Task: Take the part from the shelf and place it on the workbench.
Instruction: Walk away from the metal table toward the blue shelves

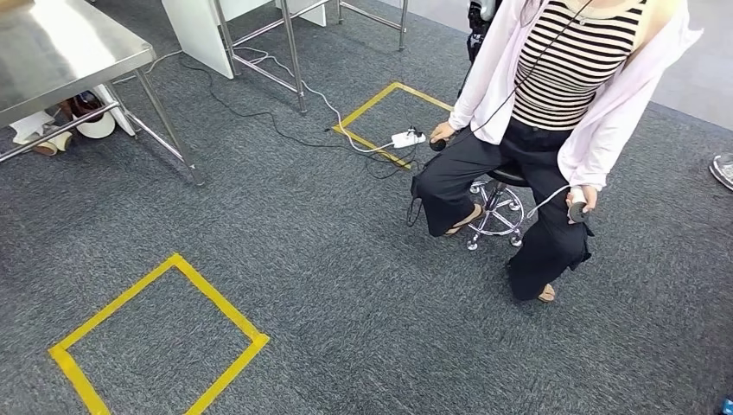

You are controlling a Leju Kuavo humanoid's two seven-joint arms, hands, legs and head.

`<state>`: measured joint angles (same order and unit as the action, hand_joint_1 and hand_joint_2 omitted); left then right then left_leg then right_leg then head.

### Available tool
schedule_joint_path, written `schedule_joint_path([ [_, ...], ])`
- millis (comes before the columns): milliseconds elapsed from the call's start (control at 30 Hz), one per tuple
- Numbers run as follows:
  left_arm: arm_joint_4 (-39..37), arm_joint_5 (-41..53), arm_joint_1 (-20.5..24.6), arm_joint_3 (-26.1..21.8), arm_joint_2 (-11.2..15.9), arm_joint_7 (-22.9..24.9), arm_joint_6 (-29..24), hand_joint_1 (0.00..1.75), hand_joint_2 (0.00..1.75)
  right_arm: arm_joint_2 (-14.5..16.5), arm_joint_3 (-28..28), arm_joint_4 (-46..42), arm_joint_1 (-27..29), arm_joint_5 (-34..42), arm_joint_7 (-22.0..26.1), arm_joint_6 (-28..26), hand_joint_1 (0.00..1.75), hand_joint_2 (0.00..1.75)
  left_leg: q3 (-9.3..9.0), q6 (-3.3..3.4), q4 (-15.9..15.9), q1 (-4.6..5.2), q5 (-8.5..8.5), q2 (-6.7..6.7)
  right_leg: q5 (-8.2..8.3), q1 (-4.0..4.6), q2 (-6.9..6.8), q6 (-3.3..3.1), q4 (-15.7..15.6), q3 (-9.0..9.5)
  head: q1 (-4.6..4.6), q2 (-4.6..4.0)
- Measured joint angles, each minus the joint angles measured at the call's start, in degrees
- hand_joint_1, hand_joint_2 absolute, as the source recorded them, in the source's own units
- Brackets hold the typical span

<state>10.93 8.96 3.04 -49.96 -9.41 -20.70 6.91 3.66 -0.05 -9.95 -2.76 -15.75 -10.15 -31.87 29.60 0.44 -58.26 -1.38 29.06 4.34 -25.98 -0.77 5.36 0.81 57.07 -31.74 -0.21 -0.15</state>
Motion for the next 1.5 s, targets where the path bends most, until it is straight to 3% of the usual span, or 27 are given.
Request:
schedule_joint_path([
  [33,-0.01,0.03,0.01,0.01,-0.02,-0.01,0.03,0.0,0.0,-0.01,-0.03,0.0,-0.03,0.01,-0.12,-0.02,0.0,0.0,-0.02,0.19,0.33,0.19,0.16,0.0,0.2,0.04,0.58,0.42,0.03,-0.4,0.02,0.0],
  [100,-0.01,0.16,0.09,0.05,-0.18,-0.01,0.08,0.0,0.0,-0.05,-0.09,0.01,0.14,0.07,-0.4,-0.1,0.0,0.0,0.09,1.0,0.67,0.43,-0.27,-1.33,0.52,-0.07,1.24,1.21,0.05,-1.25,0.02,0.0],
  [167,-0.01,0.44,0.15,0.1,-0.33,0.05,0.1,0.0,0.0,-0.05,-0.17,0.01,0.23,0.21,-0.68,-0.24,0.0,0.0,0.15,1.95,1.19,0.35,-0.81,-2.88,-0.94,0.01,-0.81,1.35,2.74,-2.97,0.23,0.0],
  [233,0.0,0.84,0.09,0.16,-0.34,0.24,0.11,0.0,0.0,0.03,-0.28,0.01,0.14,0.36,-0.91,-0.38,0.0,0.0,0.34,2.39,1.34,0.45,-0.98,-4.57,-4.41,0.06,-3.68,1.03,10.02,-6.5,0.5,0.0],
  [300,0.0,1.16,0.03,0.28,-0.34,0.49,0.13,0.0,0.0,0.08,-0.39,0.01,0.19,0.52,-1.21,-0.46,0.0,0.0,0.5,2.43,1.32,0.65,-0.98,-6.23,-6.72,0.02,-4.57,1.22,16.47,-9.29,0.56,0.0],
  [333,0.0,1.26,0.06,0.39,-0.33,0.57,0.13,0.0,0.0,0.08,-0.42,0.01,0.28,0.6,-1.38,-0.49,0.0,0.0,0.53,2.43,1.31,0.7,-0.98,-6.94,-6.66,0.0,-4.74,1.54,16.86,-9.18,0.58,0.0],
  [400,0.0,1.42,0.15,0.7,-0.36,0.63,0.13,0.0,0.0,0.07,-0.48,0.01,0.42,0.71,-1.6,-0.55,0.0,0.0,0.42,2.33,1.3,0.72,-0.93,-8.22,-4.53,-0.05,-5.78,2.25,10.94,-5.55,0.59,0.01],
  [433,0.0,1.52,0.21,0.89,-0.37,0.68,0.13,0.0,0.0,0.08,-0.5,0.01,0.38,0.72,-1.65,-0.58,0.0,0.0,0.3,2.19,1.27,0.83,-0.84,-8.78,-3.29,-0.02,-7.37,2.34,6.48,-3.02,0.6,0.01],
  [500,0.0,1.72,0.28,1.22,-0.39,0.76,0.14,0.0,0.0,0.1,-0.6,0.01,0.18,0.78,-1.72,-0.69,0.0,0.0,-0.01,1.62,1.18,1.16,-0.51,-9.86,-1.57,0.28,-9.74,1.89,0.64,0.18,0.45,0.01],
  [533,0.0,1.78,0.33,1.36,-0.39,0.82,0.14,0.0,0.0,0.12,-0.68,0.01,0.12,0.8,-1.76,-0.75,0.0,0.0,-0.17,1.3,1.17,1.29,-0.35,-10.41,-1.32,0.48,-10.11,1.49,-0.16,0.45,0.37,0.0],
  [633,0.0,1.97,0.59,1.55,-0.43,0.99,0.19,0.0,0.0,0.17,-0.93,0.01,0.21,0.93,-1.88,-0.94,0.0,0.0,-0.59,0.43,1.2,1.1,0.03,-11.6,-0.95,0.46,-8.36,0.57,-0.34,0.17,0.27,0.0],
  [700,0.0,2.17,0.67,1.59,-0.43,1.07,0.26,0.0,0.0,0.19,-1.14,0.01,0.24,1.09,-1.96,-1.1,0.0,0.0,0.17,-0.12,-0.86,0.83,1.73,-8.98,-0.64,-0.07,-7.42,-0.08,-0.51,0.45,0.15,0.0],
  [767,-0.01,2.35,0.53,1.61,-0.42,1.26,0.34,0.0,0.0,0.24,-1.44,0.01,0.19,1.29,-2.14,-1.26,0.0,0.0,2.89,-0.46,-7.17,0.66,5.54,-5.5,-0.4,-0.26,-6.15,-0.65,-0.5,0.47,0.04,0.0],
  [833,-0.03,2.42,0.29,1.62,-0.42,1.44,0.52,0.0,0.0,0.33,-1.69,0.01,0.23,1.53,-2.39,-1.31,0.0,0.0,6.17,-0.48,-13.95,0.64,8.08,-4.52,-0.31,-0.09,-4.6,-0.85,-0.47,0.42,0.06,0.0],
  [867,-0.04,2.49,0.22,1.63,-0.42,1.48,0.62,0.0,0.0,0.37,-1.8,0.01,0.33,1.68,-2.51,-1.32,0.0,0.0,6.89,-0.44,-15.06,0.63,7.76,-4.41,-0.31,-0.04,-3.78,-0.85,-0.44,0.48,0.05,0.0],
  [900,-0.04,2.59,0.2,1.64,-0.42,1.49,0.71,0.0,0.0,0.4,-1.91,0.01,0.42,1.84,-2.6,-1.32,0.0,0.0,6.57,-0.35,-13.86,0.58,6.26,-4.28,-0.31,-0.04,-2.96,-0.84,-0.4,0.59,0.08,0.0],
  [933,-0.04,2.69,0.2,1.66,-0.41,1.51,0.75,0.0,0.0,0.43,-2.01,0.01,0.47,2.0,-2.64,-1.33,0.0,0.0,5.39,-0.24,-10.82,0.48,4.05,-3.91,-0.32,-0.05,-2.18,-0.83,-0.35,0.71,0.06,0.0],
  [1000,-0.04,2.86,0.18,1.72,-0.38,1.54,0.78,0.0,0.0,0.51,-2.26,0.01,0.43,2.2,-2.66,-1.33,0.0,0.0,2.51,-0.09,-3.52,0.09,0.31,-1.28,-0.38,0.1,-0.72,-0.66,-0.09,0.59,0.1,0.0],
  [1067,-0.04,2.94,0.19,1.91,-0.37,1.58,0.79,0.0,0.0,0.57,-2.57,0.01,0.32,2.46,-2.63,-1.28,0.0,0.0,1.37,0.13,-0.22,0.07,-0.68,0.61,-0.28,0.24,0.52,-0.07,0.13,-0.09,0.15,0.0],
  [1133,-0.04,3.02,0.26,2.27,-0.43,1.63,0.81,0.0,0.0,0.61,-2.96,0.01,0.46,2.92,-2.53,-1.14,0.0,0.0,1.35,0.83,0.18,0.45,-0.86,-0.33,-0.02,0.11,1.61,0.88,0.09,-0.86,0.15,0.0],
  [1200,-0.04,3.09,0.35,2.55,-0.48,1.64,0.83,0.0,0.0,0.68,-3.31,0.01,0.62,3.31,-2.45,-1.01,0.0,0.0,1.19,1.85,0.79,0.54,-1.32,-1.76,-0.92,0.06,0.04,1.29,1.78,-2.01,0.22,0.0],
  [1267,-0.04,3.14,0.33,2.63,-0.45,1.64,0.83,0.0,0.0,0.81,-3.55,0.01,0.51,3.43,-2.44,-0.9,0.0,0.0,1.13,2.48,1.12,0.63,-1.54,-3.44,-4.07,0.09,-3.16,1.05,7.86,-4.93,0.41,0.0],
  [1333,-0.04,3.19,0.25,2.67,-0.43,1.65,0.82,0.0,0.0,0.9,-3.7,0.01,0.46,3.46,-2.43,-0.76,0.0,0.0,1.25,2.64,1.1,0.86,-1.51,-5.19,-7.15,-0.02,-4.45,1.12,15.27,-8.38,0.51,0.0],
  [1367,-0.04,3.22,0.25,2.69,-0.43,1.65,0.82,0.0,0.0,0.91,-3.78,0.01,0.53,3.52,-2.42,-0.68,0.0,0.0,1.29,2.65,1.09,0.94,-1.49,-5.99,-7.55,-0.1,-4.64,1.42,16.82,-8.96,0.51,0.01],
  [1400,-0.04,3.26,0.27,2.72,-0.42,1.65,0.83,0.0,0.0,0.91,-3.88,0.01,0.62,3.6,-2.42,-0.6,0.0,0.0,1.29,2.63,1.08,0.97,-1.47,-6.7,-7.06,-0.17,-4.84,1.86,16.11,-8.35,0.53,0.01],
  [1433,-0.04,3.31,0.3,2.77,-0.43,1.66,0.82,0.0,0.0,0.91,-4.01,0.01,0.7,3.68,-2.42,-0.52,0.0,0.0,1.23,2.58,1.08,0.98,-1.44,-7.36,-5.86,-0.24,-5.28,2.31,12.99,-6.52,0.53,0.01],
  [1500,-0.04,3.4,0.33,2.88,-0.45,1.68,0.83,0.0,0.0,0.9,-4.22,0.0,0.66,3.78,-2.41,-0.23,0.0,0.0,1.01,2.25,1.02,1.13,-1.24,-8.56,-3.08,-0.18,-7.71,2.72,4.4,-1.73,0.51,0.0],
])
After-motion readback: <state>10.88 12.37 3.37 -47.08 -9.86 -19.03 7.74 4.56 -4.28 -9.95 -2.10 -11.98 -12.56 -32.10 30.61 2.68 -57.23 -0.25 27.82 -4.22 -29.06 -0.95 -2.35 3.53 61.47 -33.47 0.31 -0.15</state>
